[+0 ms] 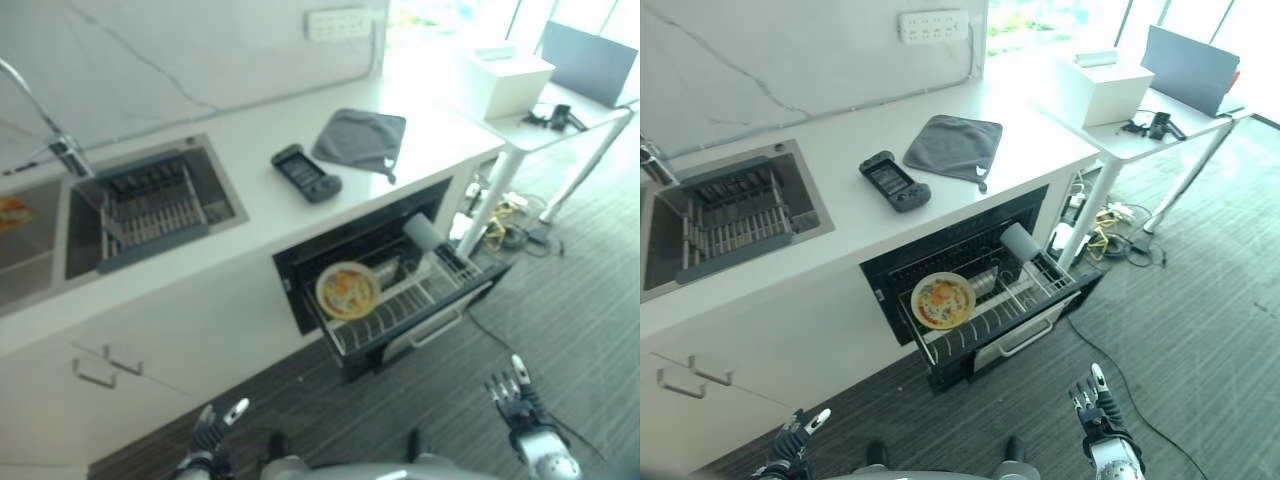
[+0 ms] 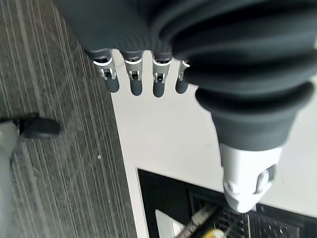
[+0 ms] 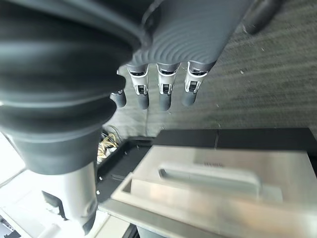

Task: Place the dishes in the dishwasher.

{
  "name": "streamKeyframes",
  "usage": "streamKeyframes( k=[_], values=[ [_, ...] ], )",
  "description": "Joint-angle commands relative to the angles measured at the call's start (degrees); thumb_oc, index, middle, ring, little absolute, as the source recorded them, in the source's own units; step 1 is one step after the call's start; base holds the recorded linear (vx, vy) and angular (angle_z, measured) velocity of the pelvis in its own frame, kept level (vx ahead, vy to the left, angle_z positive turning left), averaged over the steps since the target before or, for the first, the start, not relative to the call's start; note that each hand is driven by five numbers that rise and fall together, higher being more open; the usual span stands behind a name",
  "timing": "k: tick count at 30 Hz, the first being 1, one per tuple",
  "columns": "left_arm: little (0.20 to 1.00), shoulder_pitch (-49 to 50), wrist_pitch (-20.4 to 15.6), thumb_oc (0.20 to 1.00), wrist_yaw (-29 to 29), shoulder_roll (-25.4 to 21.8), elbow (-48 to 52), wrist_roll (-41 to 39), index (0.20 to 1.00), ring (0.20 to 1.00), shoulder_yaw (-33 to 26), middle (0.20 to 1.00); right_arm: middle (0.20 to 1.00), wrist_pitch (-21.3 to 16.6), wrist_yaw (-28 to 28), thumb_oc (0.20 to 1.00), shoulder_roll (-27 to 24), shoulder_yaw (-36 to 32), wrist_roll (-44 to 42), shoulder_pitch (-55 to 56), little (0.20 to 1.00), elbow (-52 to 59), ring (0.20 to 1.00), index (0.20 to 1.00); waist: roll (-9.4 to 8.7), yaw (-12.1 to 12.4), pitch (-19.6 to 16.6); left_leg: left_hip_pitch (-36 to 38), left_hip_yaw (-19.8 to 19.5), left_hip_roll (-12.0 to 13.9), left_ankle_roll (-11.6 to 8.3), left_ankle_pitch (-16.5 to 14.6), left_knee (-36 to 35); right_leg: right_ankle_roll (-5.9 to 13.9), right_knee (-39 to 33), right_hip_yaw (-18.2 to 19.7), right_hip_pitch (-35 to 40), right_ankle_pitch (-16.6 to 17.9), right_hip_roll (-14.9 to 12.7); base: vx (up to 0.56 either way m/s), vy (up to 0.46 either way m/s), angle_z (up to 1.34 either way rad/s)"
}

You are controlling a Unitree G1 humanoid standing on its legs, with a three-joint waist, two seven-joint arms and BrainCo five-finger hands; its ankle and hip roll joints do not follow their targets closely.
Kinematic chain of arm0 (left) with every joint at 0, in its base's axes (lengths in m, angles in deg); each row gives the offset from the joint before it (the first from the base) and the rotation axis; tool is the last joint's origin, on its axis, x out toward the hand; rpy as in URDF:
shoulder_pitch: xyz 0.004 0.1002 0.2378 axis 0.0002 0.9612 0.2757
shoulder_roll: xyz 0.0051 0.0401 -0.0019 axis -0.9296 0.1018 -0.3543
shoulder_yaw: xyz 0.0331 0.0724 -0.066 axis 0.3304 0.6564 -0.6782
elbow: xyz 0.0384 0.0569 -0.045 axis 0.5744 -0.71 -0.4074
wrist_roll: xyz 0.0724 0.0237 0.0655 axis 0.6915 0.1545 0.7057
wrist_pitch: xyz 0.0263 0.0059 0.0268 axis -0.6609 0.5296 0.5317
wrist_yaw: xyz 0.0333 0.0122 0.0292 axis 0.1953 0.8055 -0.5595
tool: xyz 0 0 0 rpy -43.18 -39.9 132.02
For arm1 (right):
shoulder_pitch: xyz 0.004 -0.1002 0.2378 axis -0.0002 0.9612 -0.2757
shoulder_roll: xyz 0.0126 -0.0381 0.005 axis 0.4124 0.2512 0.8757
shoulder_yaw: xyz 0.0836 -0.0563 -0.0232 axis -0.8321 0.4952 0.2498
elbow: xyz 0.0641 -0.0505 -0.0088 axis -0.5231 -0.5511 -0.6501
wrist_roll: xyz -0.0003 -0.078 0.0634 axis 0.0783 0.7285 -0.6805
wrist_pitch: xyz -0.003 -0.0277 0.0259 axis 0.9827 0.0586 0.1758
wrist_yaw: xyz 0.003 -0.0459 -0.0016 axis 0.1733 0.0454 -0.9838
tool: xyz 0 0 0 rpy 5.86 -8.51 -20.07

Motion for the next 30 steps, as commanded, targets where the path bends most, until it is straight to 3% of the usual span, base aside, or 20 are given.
streamKeyframes(
  k=[1,7,12,23,30],
  values=[
    [1.0,-4.85,-0.81,1.0,0.16,-2.31,0.24,-0.1,1.0,1.0,1.09,1.0,1.0,1.32,-2.5,1.0,-2.38,-2.46,-2.59,-6.14,1.0,3.37,1.0,1.0,-1.36,1.74,5.17,2.12,-2.71,-1.99,1.74,-3.75,0.4,1.39,0.62,-4.4,3.26,-0.25,-2.29,-0.02,0.039,0.19],
    [1.0,-4.51,-1.72,1.0,1.57,-1.7,-1.51,-1.42,1.0,1.0,2.96,1.0,1.0,7.02,-4.06,1.0,-5.01,-3.14,-9.28,-12.11,1.0,-1.86,1.0,1.0,0.69,3.41,5.45,0.41,-4.12,-3.22,1.49,-3.35,0.4,1.39,0.76,-5.75,2.31,0.08,-3.61,-0.03,0.059,0.21],
    [1.0,-3.94,-2.01,1.0,2.32,-0.18,-1.92,-2.42,1.0,1.0,5.19,1.0,1.0,10.71,-3.69,1.0,-8.57,-4.45,-9.88,-16.44,1.0,-5.74,1.0,1.0,2.55,4.31,5.08,0.41,-4.98,-4.47,1.5,-3.44,0.4,1.43,1.04,-6.28,2.49,0.03,-4.81,0.05,0.109,0.1],
    [1.0,-1.63,-2.06,1.0,4.07,1.08,-1.84,-5.13,1.0,1.0,8.19,1.0,1.0,13.7,-5.26,1.0,-17.39,-4.2,-4.33,-28.6,1.0,-13.35,1.0,1.0,7.67,7.07,5.86,-0.8,-6.46,-8.39,2.14,-3.3,0.4,2.38,2.43,-7.9,1.36,0.23,-8.61,0.04,0.145,0.11],
    [1.0,-0.85,-3.09,1.0,5.08,2.56,-2.96,-5.46,1.0,1.0,9.61,1.0,1.0,13.21,-6.98,1.0,-21.28,-3.29,-1.84,-34.38,1.0,-15.96,1.0,1.0,10.7,8.79,6.85,-1.8,-7.33,-10.83,2.54,-2.88,0.4,2.74,3.67,-9.12,0.63,0.33,-11.37,0.05,0.146,0.11]
  ],
)
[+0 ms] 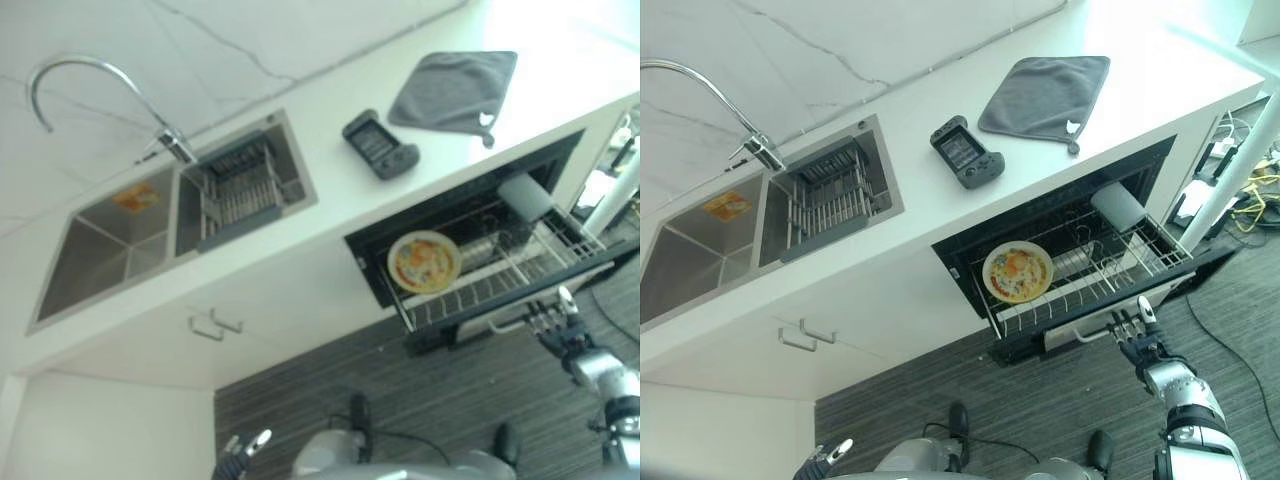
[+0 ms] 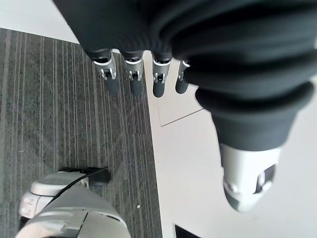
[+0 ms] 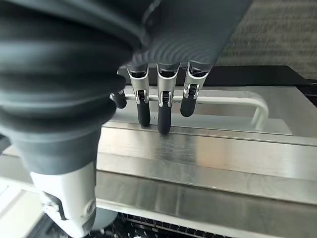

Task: Place the dishes in the dishwasher.

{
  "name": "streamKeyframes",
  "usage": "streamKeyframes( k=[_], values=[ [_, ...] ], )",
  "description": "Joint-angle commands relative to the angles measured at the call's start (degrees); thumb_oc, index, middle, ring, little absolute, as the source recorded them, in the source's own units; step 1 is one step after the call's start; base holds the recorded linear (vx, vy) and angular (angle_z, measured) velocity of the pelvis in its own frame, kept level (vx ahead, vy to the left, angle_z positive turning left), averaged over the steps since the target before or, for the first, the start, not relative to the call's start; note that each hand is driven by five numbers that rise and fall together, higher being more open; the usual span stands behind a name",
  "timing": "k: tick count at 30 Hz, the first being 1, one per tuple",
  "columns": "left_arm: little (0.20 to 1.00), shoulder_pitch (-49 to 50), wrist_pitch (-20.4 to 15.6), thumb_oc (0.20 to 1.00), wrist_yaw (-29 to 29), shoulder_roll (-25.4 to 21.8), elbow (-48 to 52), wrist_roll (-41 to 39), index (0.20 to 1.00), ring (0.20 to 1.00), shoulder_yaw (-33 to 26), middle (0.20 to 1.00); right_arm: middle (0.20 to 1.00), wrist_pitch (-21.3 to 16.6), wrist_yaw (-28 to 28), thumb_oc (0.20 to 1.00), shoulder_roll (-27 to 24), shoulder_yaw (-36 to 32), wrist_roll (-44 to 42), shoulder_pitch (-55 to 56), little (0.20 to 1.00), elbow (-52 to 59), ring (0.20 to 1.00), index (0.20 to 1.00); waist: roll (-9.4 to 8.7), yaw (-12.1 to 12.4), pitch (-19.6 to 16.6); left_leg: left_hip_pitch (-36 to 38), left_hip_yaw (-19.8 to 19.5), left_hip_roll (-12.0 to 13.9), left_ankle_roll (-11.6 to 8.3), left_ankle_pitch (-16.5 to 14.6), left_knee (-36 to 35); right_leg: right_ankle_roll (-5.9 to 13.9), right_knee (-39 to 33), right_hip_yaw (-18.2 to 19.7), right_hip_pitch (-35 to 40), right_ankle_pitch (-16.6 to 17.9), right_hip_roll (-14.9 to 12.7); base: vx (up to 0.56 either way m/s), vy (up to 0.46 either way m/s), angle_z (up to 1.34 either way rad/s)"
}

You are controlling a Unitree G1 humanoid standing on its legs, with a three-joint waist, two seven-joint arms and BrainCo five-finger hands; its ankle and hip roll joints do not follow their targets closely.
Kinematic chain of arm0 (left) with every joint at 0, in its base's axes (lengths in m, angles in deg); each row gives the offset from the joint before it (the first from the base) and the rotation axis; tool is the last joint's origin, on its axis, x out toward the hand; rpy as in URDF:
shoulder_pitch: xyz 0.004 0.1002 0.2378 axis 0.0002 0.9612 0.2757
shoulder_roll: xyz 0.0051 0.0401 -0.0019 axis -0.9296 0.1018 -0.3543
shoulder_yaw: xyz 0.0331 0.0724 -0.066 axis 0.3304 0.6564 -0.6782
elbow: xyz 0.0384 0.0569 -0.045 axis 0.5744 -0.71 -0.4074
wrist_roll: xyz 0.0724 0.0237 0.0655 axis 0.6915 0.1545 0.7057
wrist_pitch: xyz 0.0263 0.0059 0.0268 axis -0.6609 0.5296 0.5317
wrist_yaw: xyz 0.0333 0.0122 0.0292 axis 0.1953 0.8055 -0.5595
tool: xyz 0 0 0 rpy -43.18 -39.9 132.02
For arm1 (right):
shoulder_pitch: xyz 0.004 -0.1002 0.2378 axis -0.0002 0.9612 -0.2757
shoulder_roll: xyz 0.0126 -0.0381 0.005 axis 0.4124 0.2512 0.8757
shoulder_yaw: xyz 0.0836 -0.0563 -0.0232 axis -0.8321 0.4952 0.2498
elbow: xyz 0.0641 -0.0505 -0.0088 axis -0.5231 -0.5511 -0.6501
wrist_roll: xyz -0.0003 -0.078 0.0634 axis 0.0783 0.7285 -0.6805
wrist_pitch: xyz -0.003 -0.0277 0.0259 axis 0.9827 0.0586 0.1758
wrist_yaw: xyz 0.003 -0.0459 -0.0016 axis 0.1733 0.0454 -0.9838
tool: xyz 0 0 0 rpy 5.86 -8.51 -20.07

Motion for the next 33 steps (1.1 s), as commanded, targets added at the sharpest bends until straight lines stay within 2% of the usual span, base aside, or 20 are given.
streamKeyframes(
  k=[1,9,14,16,23,28,29,30,33],
  values=[
    [1.0,-4.18,-2.63,1.0,0.29,-1.19,-0.88,-1.31,1.0,1.0,3.53,1.0,1.0,-0.95,-3.26,1.0,-0.81,-0.26,0.37,-11.93,1.0,-1.07,1.0,1.0,-0.34,4.4,0.93,1.0,-1.52,-0.63,-1.14,-1.8,0.4,-1.52,3.73,-2.23,-1.87,0.83,-1.31,0.05,0.131,0.21],
    [1.0,-3.1,-3.06,1.0,1.82,-1.12,-0.61,-1.1,1.0,1.0,4.38,1.0,1.0,-1.77,-2.75,1.0,-3.55,2.67,2.3,-19.03,1.0,0.28,1.0,1.0,1.64,6.94,2.35,-0.42,-3.35,-2.78,-0.74,-1.44,0.4,-1.39,4.79,-3.54,-2.66,1.26,-3.69,0.06,0.11,0.15],
    [1.0,-2.46,-2.73,1.0,2.97,-1.29,-0.37,-1.04,1.0,1.0,5.16,1.0,1.0,-2.09,-1.63,1.0,-6.47,4.94,4.5,-25.74,1.0,-1.26,1.0,1.0,3.0,9.34,3.3,-1.93,-5.25,-4.08,-0.52,-0.81,0.4,-1.19,5.82,-4.35,-2.99,1.38,-5.35,0.07,0.083,0.14],
    [1.0,-1.5,-3.06,1.0,3.48,-1.54,-0.36,-0.69,1.0,1.0,5.67,1.0,1.0,-2.23,-1.82,1.0,-9.71,6.51,6.51,-30.93,1.0,-3.93,1.0,1.0,4.33,11.17,3.97,-2.8,-6.8,-5.11,-0.53,-0.31,0.4,-0.96,6.7,-5.31,-2.43,0.7,-6.34,0.12,0.095,0.32],
    [1.0,-0.35,-2.32,1.0,5.97,-3.84,-0.68,-0.15,1.0,1.0,2.65,1.0,1.0,-3.57,-2.05,1.0,-15.27,10.96,8.6,-42.75,1.0,-8.85,1.0,1.0,6.34,14.89,4.59,-5.95,-9.89,-7.08,-0.25,1.32,0.4,-0.71,7.92,-6.77,-3.1,0.37,-7.59,0.03,0.026,0.29],
    [1.0,-0.38,-1.37,1.0,6.99,-4.8,-0.96,0.82,1.0,1.0,0.97,1.0,1.0,-4.21,-1.77,1.0,-17.31,13.24,9.9,-48.59,1.0,-11.72,1.0,1.0,6.64,16.56,4.25,-7.06,-11.13,-7.71,-0.09,1.77,0.4,-0.55,8.72,-7.59,-3.52,0.04,-8.06,0.02,0.011,0.12],
    [1.0,-0.17,-0.89,1.0,7.36,-5.09,-0.27,1.48,1.0,1.0,0.72,1.0,1.0,-6.14,-1.37,1.0,-18.35,13.85,9.89,-50.55,1.0,-12.45,1.0,1.0,6.63,17.22,4.09,-7.46,-11.6,-7.9,0.01,1.94,0.4,-0.51,9.13,-8.0,-3.64,-0.16,-8.17,0.02,0.008,0.15],
    [1.0,-0.06,-0.69,1.0,7.4,-5.13,0.12,1.92,1.0,1.0,0.7,1.0,1.0,-6.45,-0.94,1.0,-18.76,13.84,9.7,-51.08,1.0,-12.65,1.0,1.0,6.53,17.44,3.96,-7.58,-11.78,-7.95,0.06,2.0,0.4,-0.47,9.33,-8.11,-3.68,-0.17,-8.2,0.03,0.004,0.11],
    [1.0,0.26,0.06,1.0,7.82,-5.62,1.6,2.07,1.0,1.0,0.9,1.0,1.0,-5.02,-1.21,1.0,-20.16,14.09,10.64,-51.9,1.0,-13.3,1.0,1.0,6.05,17.95,3.72,-7.73,-12.13,-7.95,0.19,2.12,0.4,-0.39,9.73,-8.49,-3.69,-0.23,-8.12,0.01,-0.014,0.1]
  ],
)
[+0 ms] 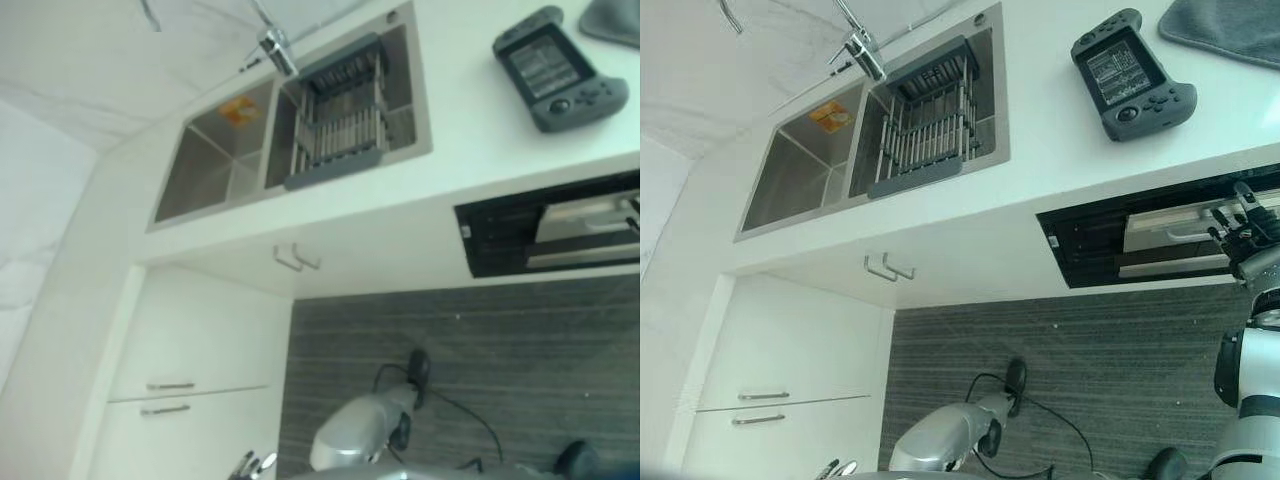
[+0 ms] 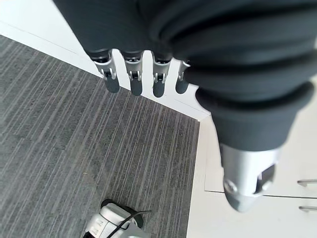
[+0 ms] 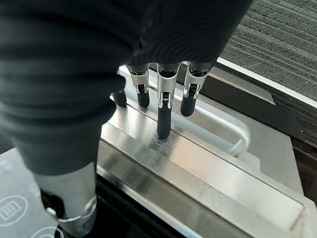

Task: Place the dishes in the dishwasher.

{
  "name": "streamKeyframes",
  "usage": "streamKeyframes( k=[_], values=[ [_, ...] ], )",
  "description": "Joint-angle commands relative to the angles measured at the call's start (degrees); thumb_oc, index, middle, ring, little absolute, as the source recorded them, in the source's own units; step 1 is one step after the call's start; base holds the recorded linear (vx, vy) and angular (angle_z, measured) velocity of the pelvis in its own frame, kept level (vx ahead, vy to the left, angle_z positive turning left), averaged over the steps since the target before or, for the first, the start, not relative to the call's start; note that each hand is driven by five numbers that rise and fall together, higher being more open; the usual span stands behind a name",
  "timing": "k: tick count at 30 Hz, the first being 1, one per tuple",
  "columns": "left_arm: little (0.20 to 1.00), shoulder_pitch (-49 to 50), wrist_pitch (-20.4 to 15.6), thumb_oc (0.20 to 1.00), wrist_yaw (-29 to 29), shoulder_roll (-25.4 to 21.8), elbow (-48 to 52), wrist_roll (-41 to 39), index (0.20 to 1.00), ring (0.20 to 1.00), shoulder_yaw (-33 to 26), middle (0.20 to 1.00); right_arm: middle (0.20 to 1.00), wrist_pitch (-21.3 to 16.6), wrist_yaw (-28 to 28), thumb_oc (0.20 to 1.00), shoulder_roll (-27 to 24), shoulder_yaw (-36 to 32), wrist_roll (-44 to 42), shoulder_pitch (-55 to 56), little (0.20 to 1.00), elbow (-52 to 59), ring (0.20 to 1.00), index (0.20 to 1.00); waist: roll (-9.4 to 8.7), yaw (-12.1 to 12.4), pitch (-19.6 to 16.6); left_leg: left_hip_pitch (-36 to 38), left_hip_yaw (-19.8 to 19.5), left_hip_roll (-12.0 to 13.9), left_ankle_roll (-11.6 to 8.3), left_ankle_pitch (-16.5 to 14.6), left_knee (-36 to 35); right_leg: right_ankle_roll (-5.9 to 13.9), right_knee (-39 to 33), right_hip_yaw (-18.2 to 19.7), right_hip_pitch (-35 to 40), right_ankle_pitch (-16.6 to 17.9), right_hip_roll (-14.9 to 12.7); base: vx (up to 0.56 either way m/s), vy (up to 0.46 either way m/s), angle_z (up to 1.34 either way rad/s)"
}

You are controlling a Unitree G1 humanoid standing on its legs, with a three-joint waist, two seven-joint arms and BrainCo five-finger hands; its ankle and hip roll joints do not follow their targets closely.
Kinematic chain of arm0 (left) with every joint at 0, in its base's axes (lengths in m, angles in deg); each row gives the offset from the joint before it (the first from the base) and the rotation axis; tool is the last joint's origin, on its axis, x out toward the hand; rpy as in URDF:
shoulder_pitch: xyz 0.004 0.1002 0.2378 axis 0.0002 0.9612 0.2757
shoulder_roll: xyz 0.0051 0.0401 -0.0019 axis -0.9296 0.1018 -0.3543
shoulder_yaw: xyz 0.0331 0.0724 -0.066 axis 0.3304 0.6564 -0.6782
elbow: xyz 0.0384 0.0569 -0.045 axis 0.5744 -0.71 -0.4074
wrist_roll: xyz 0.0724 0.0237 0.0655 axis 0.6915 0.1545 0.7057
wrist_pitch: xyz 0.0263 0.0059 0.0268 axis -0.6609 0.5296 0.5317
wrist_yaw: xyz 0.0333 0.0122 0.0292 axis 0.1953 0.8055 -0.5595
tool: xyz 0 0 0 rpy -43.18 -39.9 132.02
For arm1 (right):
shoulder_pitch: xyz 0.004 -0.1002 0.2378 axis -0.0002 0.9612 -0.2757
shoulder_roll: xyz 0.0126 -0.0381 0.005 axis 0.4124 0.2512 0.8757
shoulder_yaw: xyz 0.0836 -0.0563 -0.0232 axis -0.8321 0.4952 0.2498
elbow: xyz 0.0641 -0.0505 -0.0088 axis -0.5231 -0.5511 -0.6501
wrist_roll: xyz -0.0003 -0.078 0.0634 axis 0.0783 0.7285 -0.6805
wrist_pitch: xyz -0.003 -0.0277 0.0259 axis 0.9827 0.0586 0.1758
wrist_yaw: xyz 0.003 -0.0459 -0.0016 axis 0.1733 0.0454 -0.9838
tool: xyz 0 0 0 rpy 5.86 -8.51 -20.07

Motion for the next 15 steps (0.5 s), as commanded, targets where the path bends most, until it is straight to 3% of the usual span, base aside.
streamKeyframes(
  k=[1,5,10,15],
  values=[
    [1.0,-4.13,-0.06,1.0,0.69,-6.06,1.65,1.71,1.0,1.0,2.4,1.0,1.0,-4.02,-6.29,1.0,-0.39,4.22,-1.44,-16.65,1.0,8.91,1.0,1.0,1.13,8.37,-0.83,-0.56,-2.22,-0.16,-2.99,-0.83,0.02,-2.13,9.55,3.01,-5.26,-0.72,-2.35,0.0,-0.025,0.05],
    [1.0,-3.96,0.52,1.0,1.05,-6.99,3.04,1.33,1.0,1.0,2.32,1.0,1.0,-3.77,-8.01,1.0,-0.45,3.36,-2.34,-14.61,1.0,9.05,1.0,1.0,0.37,8.08,-0.44,-0.39,-2.02,0.27,-3.01,-0.95,0.02,-2.05,9.69,3.18,-5.48,-0.6,-2.0,-0.01,-0.043,0.02],
    [1.0,-4.46,-0.31,1.0,1.14,-8.38,3.85,1.66,1.0,1.0,1.3,1.0,1.0,-6.07,-9.25,1.0,2.69,-0.17,-6.51,-7.73,1.0,12.63,1.0,1.0,-1.23,7.29,0.32,-0.13,-1.35,1.42,-3.19,-1.25,0.02,-1.98,9.16,3.52,-5.52,0.07,-1.11,-0.06,-0.103,0.04],
    [1.0,-5.06,-0.68,1.0,-0.67,-9.73,6.08,-0.18,1.0,1.0,-0.17,1.0,1.0,-7.86,-8.12,1.0,12.2,-4.27,-11.16,6.48,1.0,25.35,1.0,1.0,-4.05,4.87,1.84,0.54,0.44,3.33,-3.26,-1.87,0.02,-1.99,8.19,4.91,-5.56,1.05,0.16,-0.07,-0.126,-0.06]
  ],
)
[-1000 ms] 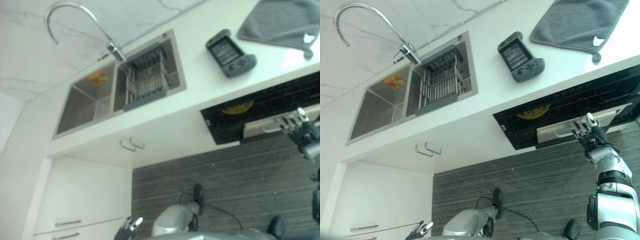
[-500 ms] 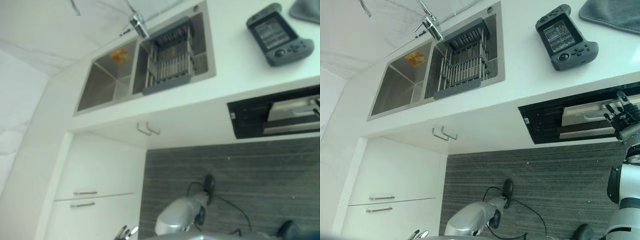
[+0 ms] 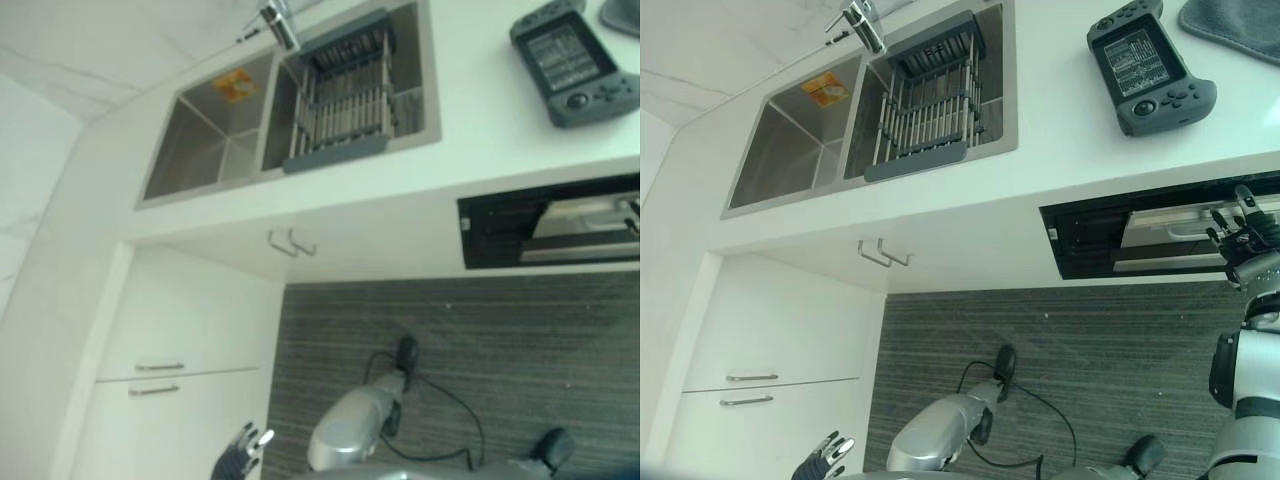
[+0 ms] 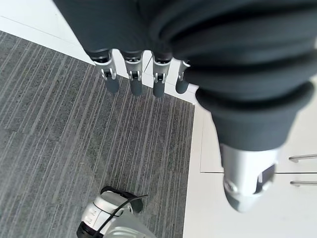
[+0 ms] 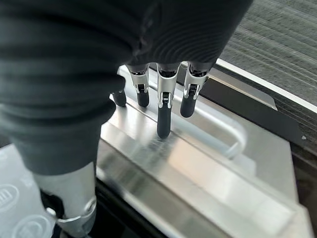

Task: Place the dishes in the dishwasher.

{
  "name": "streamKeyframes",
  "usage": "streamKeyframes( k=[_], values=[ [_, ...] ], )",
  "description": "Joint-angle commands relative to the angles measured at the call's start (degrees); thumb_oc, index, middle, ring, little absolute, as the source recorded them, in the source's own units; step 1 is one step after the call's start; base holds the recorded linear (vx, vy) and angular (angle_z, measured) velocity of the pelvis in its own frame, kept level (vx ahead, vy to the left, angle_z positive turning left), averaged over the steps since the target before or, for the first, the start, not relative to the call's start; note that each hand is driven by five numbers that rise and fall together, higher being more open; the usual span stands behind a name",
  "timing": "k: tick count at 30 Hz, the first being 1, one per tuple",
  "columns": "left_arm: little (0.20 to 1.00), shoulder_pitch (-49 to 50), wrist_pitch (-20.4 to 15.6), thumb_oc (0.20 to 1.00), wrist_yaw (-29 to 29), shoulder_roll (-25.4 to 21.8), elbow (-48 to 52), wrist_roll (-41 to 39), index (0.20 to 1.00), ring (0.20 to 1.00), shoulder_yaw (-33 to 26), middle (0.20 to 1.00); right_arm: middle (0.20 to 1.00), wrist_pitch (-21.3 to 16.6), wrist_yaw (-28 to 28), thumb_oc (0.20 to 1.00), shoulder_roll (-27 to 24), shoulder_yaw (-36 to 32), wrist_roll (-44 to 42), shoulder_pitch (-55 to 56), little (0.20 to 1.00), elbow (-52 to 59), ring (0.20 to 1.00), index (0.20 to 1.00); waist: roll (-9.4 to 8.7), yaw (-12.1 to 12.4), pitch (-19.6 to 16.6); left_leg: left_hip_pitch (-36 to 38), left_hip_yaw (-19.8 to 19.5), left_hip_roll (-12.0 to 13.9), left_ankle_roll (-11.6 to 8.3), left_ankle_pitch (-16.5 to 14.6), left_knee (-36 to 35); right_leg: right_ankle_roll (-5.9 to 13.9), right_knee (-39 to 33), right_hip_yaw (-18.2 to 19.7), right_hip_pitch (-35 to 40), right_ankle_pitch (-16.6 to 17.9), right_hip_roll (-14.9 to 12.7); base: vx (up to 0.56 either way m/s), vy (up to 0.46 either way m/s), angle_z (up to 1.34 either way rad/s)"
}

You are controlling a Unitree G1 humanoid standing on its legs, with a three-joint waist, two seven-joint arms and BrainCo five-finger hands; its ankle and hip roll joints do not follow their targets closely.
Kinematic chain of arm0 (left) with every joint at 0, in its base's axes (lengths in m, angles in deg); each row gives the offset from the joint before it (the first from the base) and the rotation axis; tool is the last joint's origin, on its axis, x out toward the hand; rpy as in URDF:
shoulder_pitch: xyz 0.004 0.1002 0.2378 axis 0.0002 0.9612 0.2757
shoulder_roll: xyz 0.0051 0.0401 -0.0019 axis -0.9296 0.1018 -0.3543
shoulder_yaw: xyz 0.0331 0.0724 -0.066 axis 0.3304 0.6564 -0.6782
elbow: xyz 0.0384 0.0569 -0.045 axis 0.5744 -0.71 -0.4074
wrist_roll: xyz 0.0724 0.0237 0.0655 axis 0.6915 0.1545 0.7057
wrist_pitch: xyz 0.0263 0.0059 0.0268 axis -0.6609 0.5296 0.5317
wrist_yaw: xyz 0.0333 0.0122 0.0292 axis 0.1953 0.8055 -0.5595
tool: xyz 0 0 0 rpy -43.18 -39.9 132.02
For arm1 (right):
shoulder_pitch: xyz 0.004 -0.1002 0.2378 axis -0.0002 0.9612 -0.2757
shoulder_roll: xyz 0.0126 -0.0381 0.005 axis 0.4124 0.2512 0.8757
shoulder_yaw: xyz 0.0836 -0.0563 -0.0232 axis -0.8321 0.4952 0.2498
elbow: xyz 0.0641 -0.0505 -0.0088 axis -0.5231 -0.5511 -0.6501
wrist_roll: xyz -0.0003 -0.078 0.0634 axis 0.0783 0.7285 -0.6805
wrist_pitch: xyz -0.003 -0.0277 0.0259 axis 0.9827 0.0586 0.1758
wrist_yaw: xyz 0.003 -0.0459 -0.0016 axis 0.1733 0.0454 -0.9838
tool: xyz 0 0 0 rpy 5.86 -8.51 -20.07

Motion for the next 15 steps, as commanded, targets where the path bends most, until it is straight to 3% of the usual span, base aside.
streamKeyframes(
  k=[1,5,8,15],
  values=[
    [1.0,-3.51,-1.83,1.0,-1.89,-4.64,0.03,-1.33,1.0,1.0,-0.54,1.0,1.0,-2.9,-5.76,1.0,5.58,1.3,-6.11,-4.63,1.0,14.09,1.0,1.0,-1.41,5.26,-0.18,2.25,1.73,0.16,-2.12,-3.3,-0.03,-1.64,8.07,5.16,-4.11,1.36,-3.47,-0.1,-0.157,-0.09],
    [1.0,-4.58,-2.95,1.0,-2.79,-4.68,1.03,-2.72,1.0,1.0,-1.49,1.0,1.0,-6.91,-1.65,1.0,15.35,1.83,-7.11,4.95,1.0,29.88,1.0,1.0,-3.61,2.77,0.97,2.45,3.44,1.4,-1.84,-3.66,-0.03,-1.73,7.34,6.73,-4.69,2.13,-2.38,-0.11,-0.118,-0.12],
    [1.0,-4.9,-3.56,1.0,-3.89,-4.15,2.59,-3.79,1.0,1.0,-1.79,1.0,1.0,-9.07,2.37,1.0,19.97,3.02,-2.99,10.37,1.0,37.95,1.0,1.0,-4.72,1.22,1.27,2.45,4.58,2.09,-1.55,-3.83,-0.03,-2.01,6.7,7.7,-5.08,2.73,-1.75,-0.13,-0.069,-0.22],
    [1.0,-7.06,-4.3,1.0,-5.52,-4.99,5.04,-4.99,1.0,1.0,-3.74,1.0,1.0,-10.74,3.62,1.0,25.49,4.51,1.31,18.69,1.0,42.59,1.0,1.0,-8.45,-0.85,0.65,3.38,6.75,3.75,-1.52,-4.99,-0.03,-2.0,5.41,8.36,-4.61,3.46,-0.27,-0.12,-0.112,-0.06]
  ],
)
